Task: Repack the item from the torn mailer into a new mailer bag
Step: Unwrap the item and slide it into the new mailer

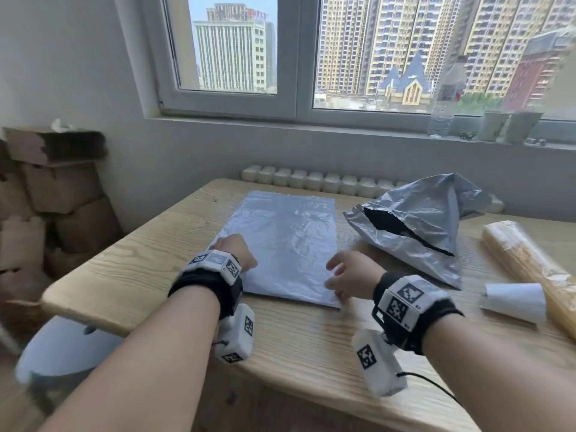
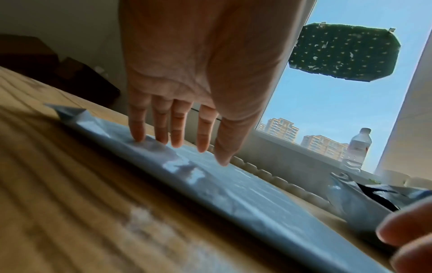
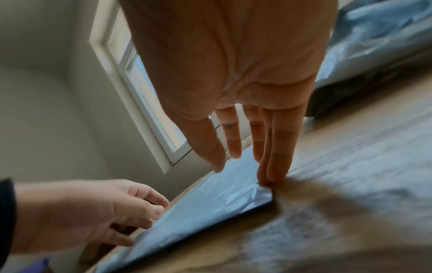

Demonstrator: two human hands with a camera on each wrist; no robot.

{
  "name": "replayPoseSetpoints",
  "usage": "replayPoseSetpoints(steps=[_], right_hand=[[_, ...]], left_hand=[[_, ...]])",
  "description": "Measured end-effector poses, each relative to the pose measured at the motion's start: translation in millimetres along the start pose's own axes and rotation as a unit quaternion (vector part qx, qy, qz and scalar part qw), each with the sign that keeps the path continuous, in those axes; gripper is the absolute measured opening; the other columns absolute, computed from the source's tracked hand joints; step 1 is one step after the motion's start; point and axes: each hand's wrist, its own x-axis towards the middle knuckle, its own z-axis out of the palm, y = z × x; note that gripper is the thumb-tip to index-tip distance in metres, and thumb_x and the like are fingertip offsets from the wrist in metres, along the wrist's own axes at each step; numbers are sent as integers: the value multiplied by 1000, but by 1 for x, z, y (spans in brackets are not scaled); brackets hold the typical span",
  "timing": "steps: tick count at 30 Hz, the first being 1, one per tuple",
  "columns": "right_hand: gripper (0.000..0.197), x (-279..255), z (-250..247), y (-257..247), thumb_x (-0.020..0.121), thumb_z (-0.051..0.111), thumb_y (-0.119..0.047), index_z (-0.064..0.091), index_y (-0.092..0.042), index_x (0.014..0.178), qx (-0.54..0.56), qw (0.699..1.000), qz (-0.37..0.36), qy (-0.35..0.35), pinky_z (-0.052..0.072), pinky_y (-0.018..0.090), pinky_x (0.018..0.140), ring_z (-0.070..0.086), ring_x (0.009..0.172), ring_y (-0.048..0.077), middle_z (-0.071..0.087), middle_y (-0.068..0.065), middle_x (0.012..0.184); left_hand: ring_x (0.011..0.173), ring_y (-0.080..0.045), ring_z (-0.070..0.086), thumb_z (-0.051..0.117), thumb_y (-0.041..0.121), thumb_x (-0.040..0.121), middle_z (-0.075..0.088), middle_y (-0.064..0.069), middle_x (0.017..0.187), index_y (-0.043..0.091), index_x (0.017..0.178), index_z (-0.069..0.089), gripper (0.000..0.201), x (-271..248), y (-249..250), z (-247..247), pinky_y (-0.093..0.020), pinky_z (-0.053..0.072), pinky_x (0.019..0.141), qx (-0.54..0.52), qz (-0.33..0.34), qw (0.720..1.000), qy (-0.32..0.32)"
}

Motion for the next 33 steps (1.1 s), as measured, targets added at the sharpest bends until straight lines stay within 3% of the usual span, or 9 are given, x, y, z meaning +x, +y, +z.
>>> replayPoseSetpoints(steps=[4, 10, 13, 15, 18, 20, 24, 28, 33], right_hand=[[20, 8, 6, -4, 87, 53, 7, 55, -8, 101, 194, 980, 41, -25, 54, 29, 59, 60, 61, 20, 58, 13, 82], [34, 3, 2, 5, 84, 28, 20, 55, 6, 98, 301, 952, 47, -28, 55, 24, 55, 62, 66, 25, 61, 19, 77], [35, 3, -4, 15, 83, 27, 21, 56, 4, 95, 325, 944, 63, -10, 57, 27, 59, 63, 72, 30, 60, 20, 85], [33, 3, -8, 25, 84, 30, 18, 57, 0, 92, 301, 951, 71, 9, 58, 29, 63, 66, 74, 28, 60, 18, 89], [28, 3, -11, 38, 86, 39, 12, 59, -8, 86, 260, 962, 76, 28, 58, 41, 79, 68, 81, 29, 63, 13, 87], [26, 2, -12, 44, 85, 45, 11, 59, -11, 84, 260, 962, 77, 26, 56, 44, 83, 66, 79, 28, 64, 14, 86], [21, -2, -11, 47, 83, 51, 7, 61, -12, 83, 251, 966, 63, 16, 57, 41, 80, 65, 77, 25, 67, 14, 85], [18, -4, -10, 42, 82, 55, 3, 62, -13, 83, 218, 975, 48, 8, 57, 42, 82, 66, 73, 23, 69, 12, 80], [24, -3, -8, 27, 80, 61, -2, 60, -15, 100, 167, 986, 25, 6, 57, 43, 85, 69, 89, 28, 66, 11, 99]], left_hand=[[112, -23, 58, 65, 23, 83, 62, -1, 120, 22, 107, 66, 24, -5, 18, 9, -29, 47, 91, -41, 71, 997, 7], [108, -18, 61, 73, 29, 81, 67, -1, 117, 15, 110, 70, 32, -8, 71, 23, -25, 47, 86, -73, 152, 983, -70], [107, -23, 63, 73, 51, 76, 69, -7, 115, 9, 107, 69, 53, -4, 92, 32, -31, 49, 88, -30, 151, 984, -84], [118, -28, 53, 72, 66, 66, 59, -10, 127, 9, 114, 63, 76, -3, 103, 40, -38, 46, 94, 30, 133, 986, -94], [126, -31, 42, 75, 69, 57, 43, -10, 139, 14, 128, 49, 94, 1, 108, 47, -43, 43, 96, 76, 97, 986, -113], [116, -30, 54, 77, 67, 58, 52, -10, 132, 13, 125, 53, 89, 6, 108, 47, -39, 47, 86, 70, 93, 985, -129], [107, -27, 64, 74, 51, 75, 67, -13, 115, 4, 116, 64, 63, 8, 108, 50, -34, 51, 84, 55, 123, 982, -132], [87, -24, 64, 70, 36, 82, 65, -9, 89, 3, 104, 69, 40, 1, 98, 44, -22, 44, 62, 83, 165, 977, -110], [99, -30, 68, 76, 27, 65, 71, -9, 105, 19, 85, 67, 23, -1, 60, 18, -41, 57, 86, 210, 123, 962, -127]])
